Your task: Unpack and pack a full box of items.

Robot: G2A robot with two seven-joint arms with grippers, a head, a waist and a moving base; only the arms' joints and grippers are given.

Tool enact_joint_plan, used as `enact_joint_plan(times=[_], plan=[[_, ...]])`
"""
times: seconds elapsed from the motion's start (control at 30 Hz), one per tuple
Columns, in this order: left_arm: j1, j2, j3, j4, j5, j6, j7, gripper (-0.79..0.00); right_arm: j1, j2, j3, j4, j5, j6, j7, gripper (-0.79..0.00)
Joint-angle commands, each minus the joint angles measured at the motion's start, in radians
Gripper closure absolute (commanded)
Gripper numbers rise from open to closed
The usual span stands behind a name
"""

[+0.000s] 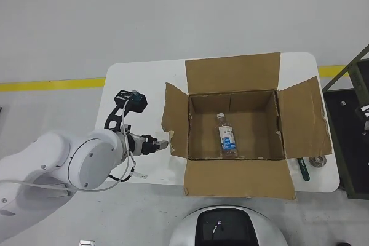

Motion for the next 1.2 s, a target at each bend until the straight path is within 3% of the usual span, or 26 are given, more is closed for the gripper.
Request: enact_joint_plan(times=[0.0,0.13,0.2,0.27,0.43,0.57,0.97,1.17], plan=[[0.0,0.0,0.0,0.0,0.0,0.0,0.0,-0.785,-0.002,0.0,-0.004,0.0,0.003,-0.003,-0.006,0.0],[0.0,0.0,0.0,0.0,0.0,0.0,0.0,-0.785,-0.05,-0.006,-0.049,-0.014,0.083,0.018,0.035,0.0],[0.0,0.0,0.0,0.0,0.0,0.0,0.0,-0.785,-0.067,-0.011,-0.06,-0.013,0.106,0.122,0.13,0.0],[0.0,0.0,0.0,0.0,0.0,0.0,0.0,-0.785,-0.066,-0.019,-0.093,-0.02,0.225,0.228,0.234,0.0],[0.0,0.0,0.0,0.0,0.0,0.0,0.0,-0.785,-0.05,-0.02,-0.134,-0.035,0.278,0.329,0.362,0.0],[0.0,0.0,0.0,0.0,0.0,0.0,0.0,-0.785,-0.024,-0.017,-0.158,-0.04,0.301,0.341,0.399,0.0],[0.0,0.0,0.0,0.0,0.0,0.0,0.0,-0.785,-0.045,-0.017,-0.166,-0.04,0.325,0.323,0.362,0.0],[0.0,0.0,0.0,0.0,0.0,0.0,0.0,-0.785,-0.044,-0.018,-0.243,-0.033,0.276,0.393,0.37,0.0]])
